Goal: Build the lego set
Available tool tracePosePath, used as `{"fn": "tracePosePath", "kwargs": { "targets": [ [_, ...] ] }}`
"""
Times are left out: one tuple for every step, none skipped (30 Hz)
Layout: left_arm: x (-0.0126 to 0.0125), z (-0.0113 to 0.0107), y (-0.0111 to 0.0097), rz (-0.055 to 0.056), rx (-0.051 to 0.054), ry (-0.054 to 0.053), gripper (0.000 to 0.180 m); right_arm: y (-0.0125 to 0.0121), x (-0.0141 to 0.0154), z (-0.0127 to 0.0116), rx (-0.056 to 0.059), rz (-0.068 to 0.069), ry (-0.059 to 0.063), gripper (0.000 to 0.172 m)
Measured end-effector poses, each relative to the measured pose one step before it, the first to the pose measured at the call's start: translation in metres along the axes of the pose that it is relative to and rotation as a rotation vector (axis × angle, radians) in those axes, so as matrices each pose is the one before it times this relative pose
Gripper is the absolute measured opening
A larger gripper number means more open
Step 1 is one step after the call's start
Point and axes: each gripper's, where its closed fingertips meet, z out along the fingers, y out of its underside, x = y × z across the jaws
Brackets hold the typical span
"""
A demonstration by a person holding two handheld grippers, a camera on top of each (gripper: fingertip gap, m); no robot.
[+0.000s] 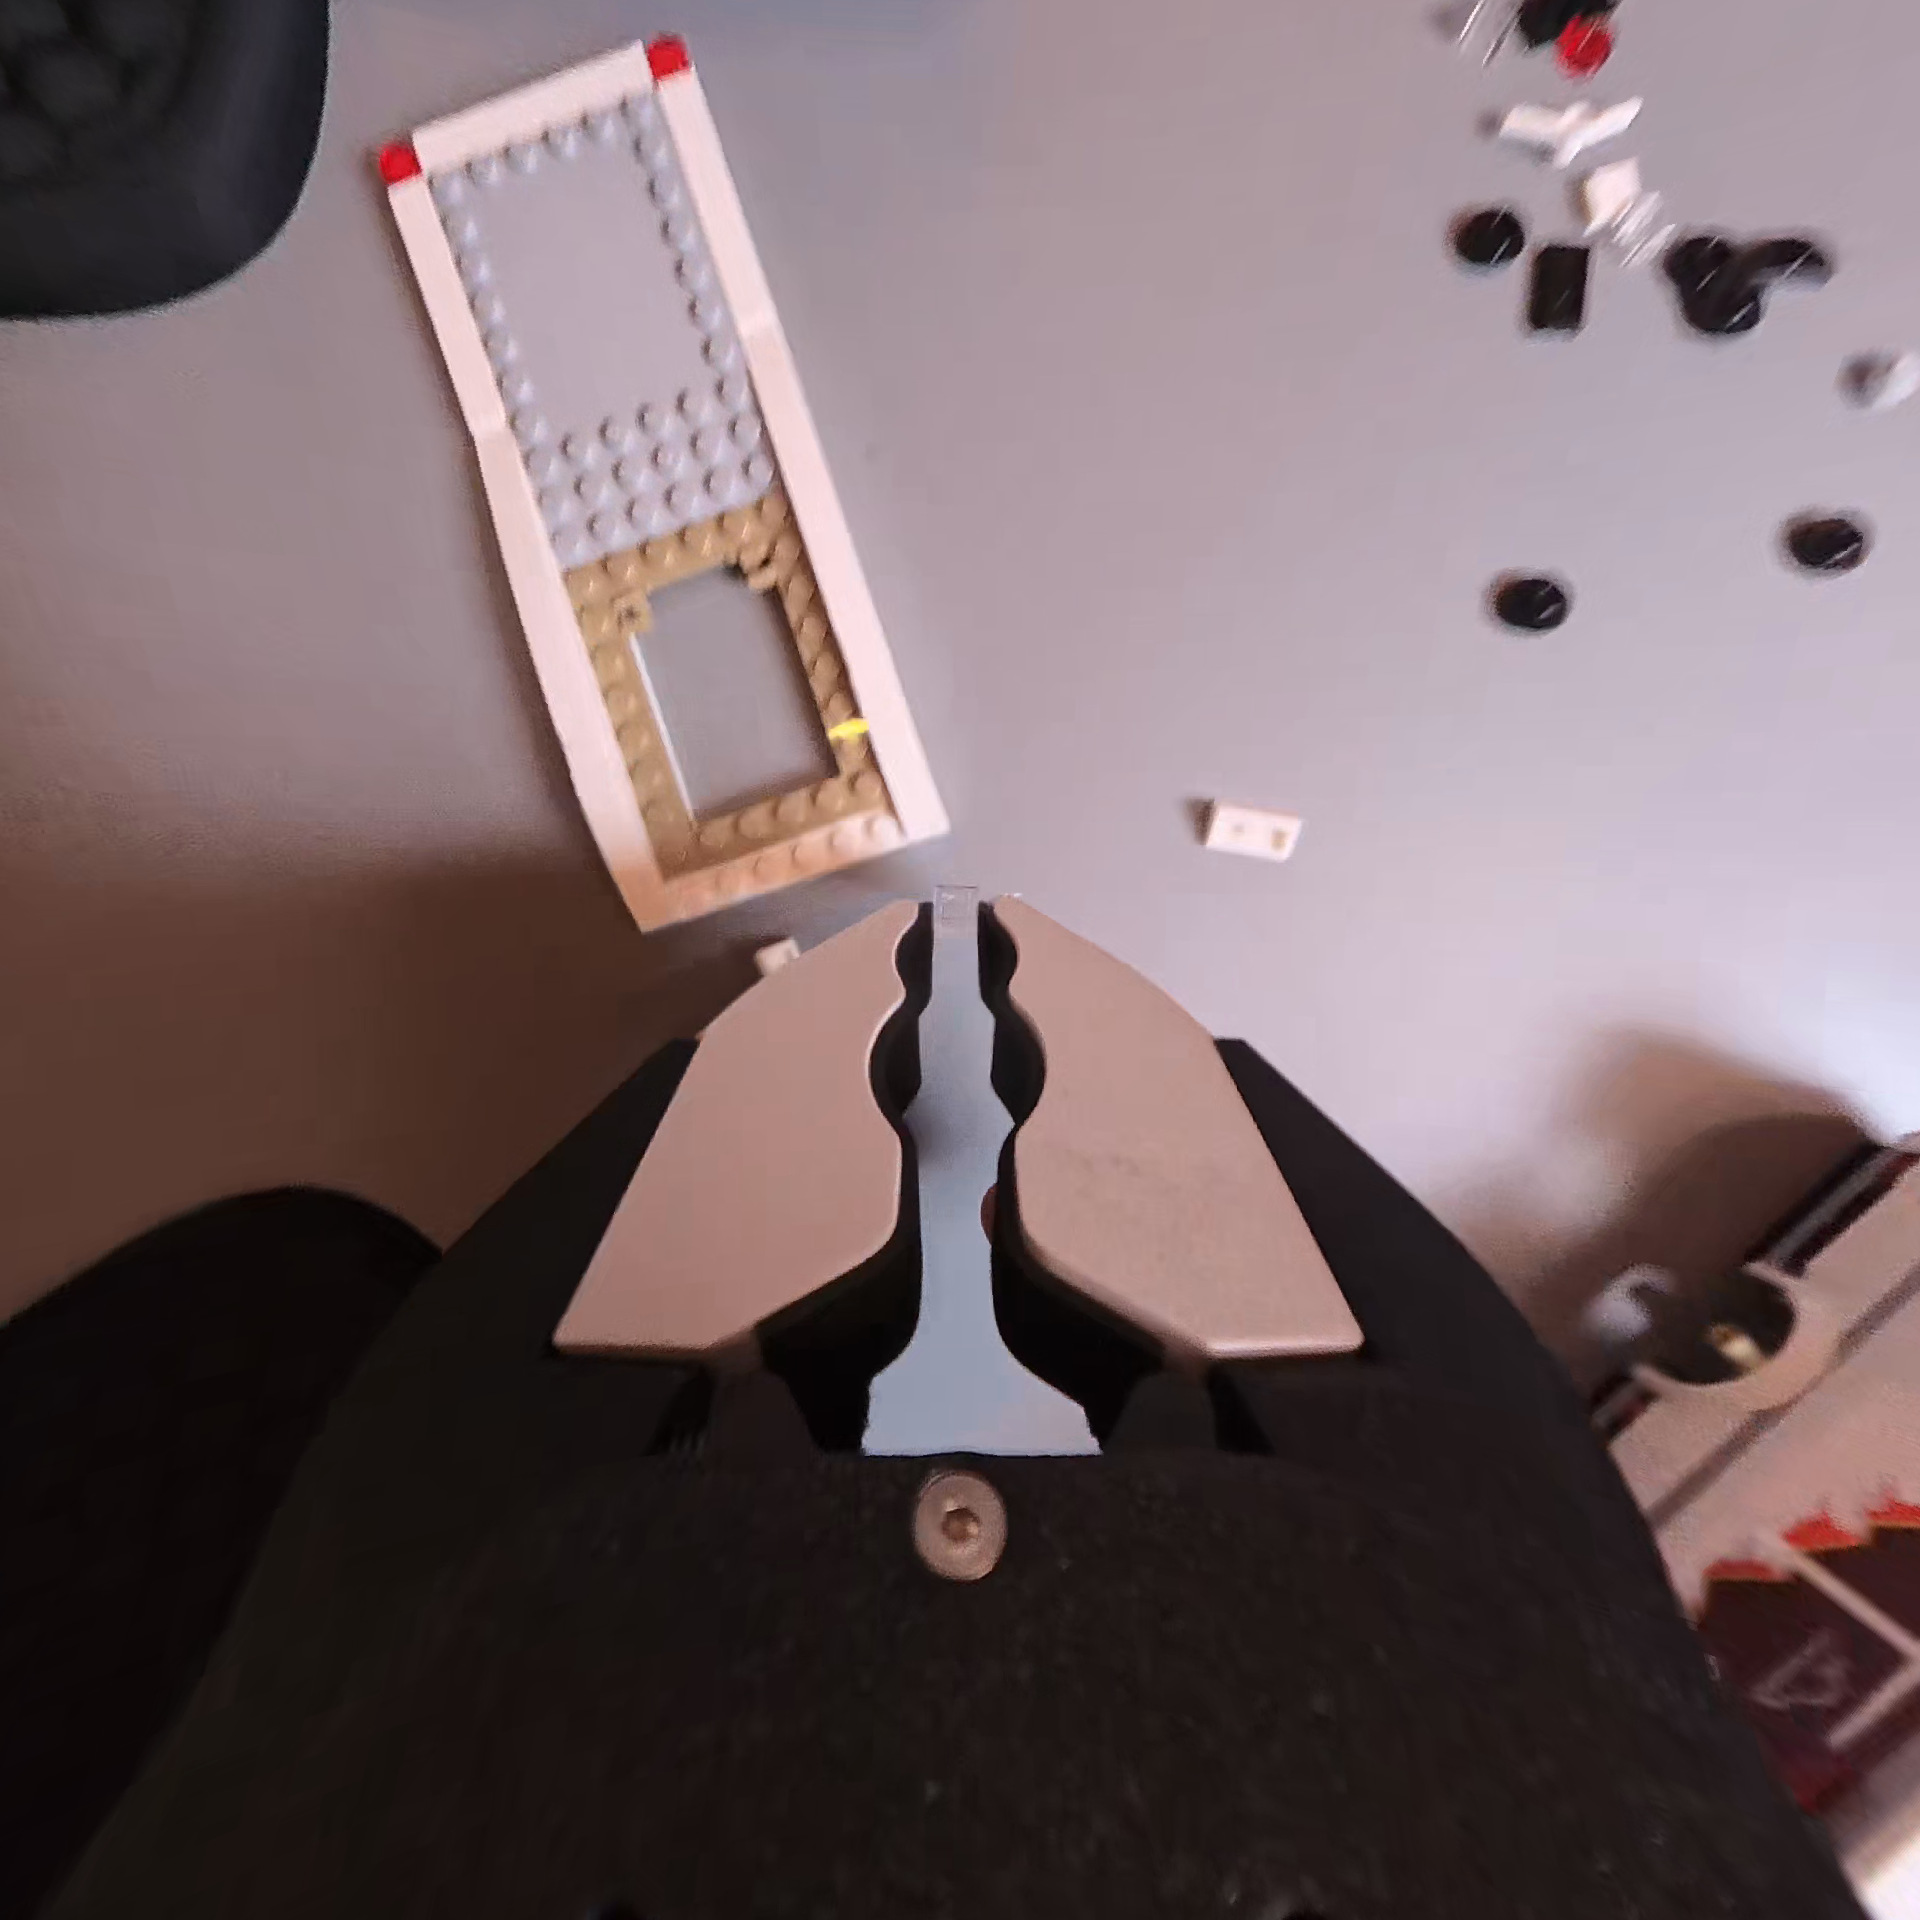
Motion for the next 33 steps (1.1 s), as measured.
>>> {"fn": "tracePosePath", "kwargs": {
  "targets": [
    [-0.00011, 0.00001, -0.00001, 0.0003, -0.0003, -0.0014, 0.007, 0.00710, -0.00335, 0.00274, -0.0134, 0.0100, -0.0096, 0.007],
    [-0.00014, 0.00006, 0.00007, 0.0007, -0.0002, -0.0016, 0.007, 0.00521, -0.00196, 0.00299, -0.0095, 0.0046, -0.0030, 0.007],
    [-0.00003, 0.00002, -0.00001, 0.0006, -0.0005, -0.0013, 0.007, 0.00274, -0.00051, 0.00220, -0.0004, 0.0025, 0.0051, 0.007],
    [-0.00015, -0.00002, 0.00003, 0.0002, -0.0002, -0.0010, 0.007, -0.00160, 0.00031, -0.00011, 0.0193, 0.0043, 0.0048, 0.007],
    [-0.00003, 0.00007, 0.00005, 0.0001, 0.0000, -0.0010, 0.007, -0.00007, 0.00098, -0.00038, -0.0011, 0.0075, 0.0040, 0.009],
    [0.00001, 0.00002, -0.00002, 0.0004, -0.0002, -0.0004, 0.007, -0.00008, 0.00151, -0.00054, -0.0068, 0.0003, 0.0072, 0.014],
    [-0.00005, -0.00008, 0.00002, 0.0003, 0.0001, -0.0006, 0.007, -0.00347, 0.00146, -0.00171, 0.0092, -0.0116, 0.0079, 0.016],
    [0.00001, 0.00003, -0.00006, 0.0002, 0.0004, 0.0002, 0.007, -0.00757, 0.00139, -0.00337, 0.0266, -0.0171, 0.0063, 0.019],
    [0.00016, 0.00002, -0.00002, 0.0003, -0.0002, 0.0008, 0.007, -0.01074, 0.00228, -0.00386, 0.0341, -0.0169, 0.0084, 0.022],
    [0.00019, 0.00009, 0.00014, 0.0006, -0.0009, 0.0012, 0.007, -0.01346, 0.00408, -0.00341, 0.0395, -0.0181, 0.0154, 0.024],
    [0.00020, 0.00011, 0.00010, 0.0009, -0.0006, 0.0014, 0.007, -0.01494, 0.00510, -0.00206, 0.0416, -0.0178, 0.0172, 0.025],
    [0.00016, -0.00003, -0.00006, 0.0008, 0.0004, 0.0007, 0.007, -0.01447, 0.00489, 0.00027, 0.0349, -0.0170, 0.0088, 0.025],
    [-0.00001, 0.00000, -0.00001, -0.0001, 0.0004, 0.0006, 0.007, -0.01410, 0.00594, 0.00265, 0.0312, -0.0183, 0.0089, 0.025],
    [0.00007, -0.00017, -0.00013, -0.0002, 0.0011, 0.0006, 0.007, -0.01362, 0.00772, 0.00503, 0.0312, -0.0187, 0.0137, 0.025],
    [0.00005, -0.00001, -0.00011, 0.0003, 0.0010, 0.0002, 0.007, -0.01203, 0.00798, 0.00793, 0.0253, -0.0124, 0.0091, 0.023],
    [0.00008, -0.00004, -0.00004, 0.0006, 0.0002, 0.0000, 0.007, -0.00947, 0.00758, 0.01082, 0.0129, 0.0005, 0.0003, 0.021],
    [0.00004, 0.00001, 0.00000, 0.0007, -0.0003, 0.0000, 0.007, -0.00658, 0.00788, 0.01315, -0.0015, 0.0168, 0.0006, 0.019],
    [0.00010, -0.00001, 0.00006, 0.0007, 0.0001, -0.0001, 0.007, -0.00307, 0.00818, 0.01490, -0.0196, 0.0280, 0.0047, 0.019],
    [0.00006, -0.00002, -0.00008, 0.0006, 0.0005, -0.0002, 0.007, -0.00003, 0.00810, 0.01552, -0.0343, 0.0329, 0.0095, 0.019],
    [0.00003, 0.00001, -0.00002, 0.0001, 0.0002, 0.0003, 0.007, 0.00103, 0.00594, 0.01456, -0.0376, 0.0336, 0.0041, 0.019],
    [-0.00004, -0.00016, -0.00002, -0.0005, 0.0003, 0.0006, 0.007, 0.00090, 0.00365, 0.01253, -0.0335, 0.0342, -0.0018, 0.018],
    [0.00008, -0.00002, 0.00002, -0.0010, 0.0001, 0.0007, 0.007, 0.00002, 0.00251, 0.00988, -0.0253, 0.0307, -0.0022, 0.018],
    [-0.00003, -0.00003, -0.00001, -0.0015, 0.0002, 0.0015, 0.007, 0.00024, 0.00290, 0.00732, -0.0241, 0.0256, 0.0062, 0.018],
    [0.00004, -0.00003, -0.00001, -0.0021, 0.0002, 0.0017, 0.007, 0.00063, 0.00423, 0.00515, -0.0264, 0.0211, 0.0166, 0.018],
    [-0.00007, 0.00000, 0.00004, -0.0022, -0.0001, 0.0018, 0.007, -0.00034, 0.00327, 0.00338, -0.0168, 0.0129, 0.0111, 0.018],
    [0.00001, 0.00005, -0.00003, -0.0021, 0.0001, 0.0018, 0.007, -0.00080, 0.00136, 0.00227, -0.0097, 0.0111, -0.0007, 0.018],
    [-0.00001, 0.00000, -0.00008, -0.0017, 0.0007, 0.0015, 0.007, -0.00001, 0.00102, 0.00198, -0.0140, 0.0126, -0.0032, 0.018],
    [0.00006, -0.00004, -0.00012, -0.0009, 0.0009, 0.0015, 0.007, 0.00001, 0.00118, 0.00190, -0.0127, 0.0074, -0.0001, 0.018],
    [0.00012, -0.00009, 0.00002, 0.0001, 0.0004, 0.0013, 0.007, -0.00035, 0.00062, 0.00172, -0.0080, 0.0018, 0.0003, 0.018],
    [0.00020, -0.00013, -0.00014, 0.0015, 0.0014, 0.0007, 0.007, -0.00125, 0.00010, 0.00129, -0.0017, -0.0024, -0.0005, 0.017],
    [0.00016, -0.00002, -0.00006, 0.0017, 0.0000, 0.0005, 0.007, -0.00095, 0.00012, 0.00080, -0.0051, -0.0058, 0.0025, 0.014],
    [0.00021, 0.00013, 0.00014, 0.0016, -0.0007, 0.0001, 0.007, -0.00048, 0.00101, 0.00051, -0.0068, -0.0092, 0.0106, 0.009],
    [0.00010, 0.00005, 0.00010, 0.0012, -0.0007, -0.0002, 0.007, -0.00033, -0.00006, 0.00015, -0.0050, -0.0144, 0.0040, 0.008]
  ]
}}
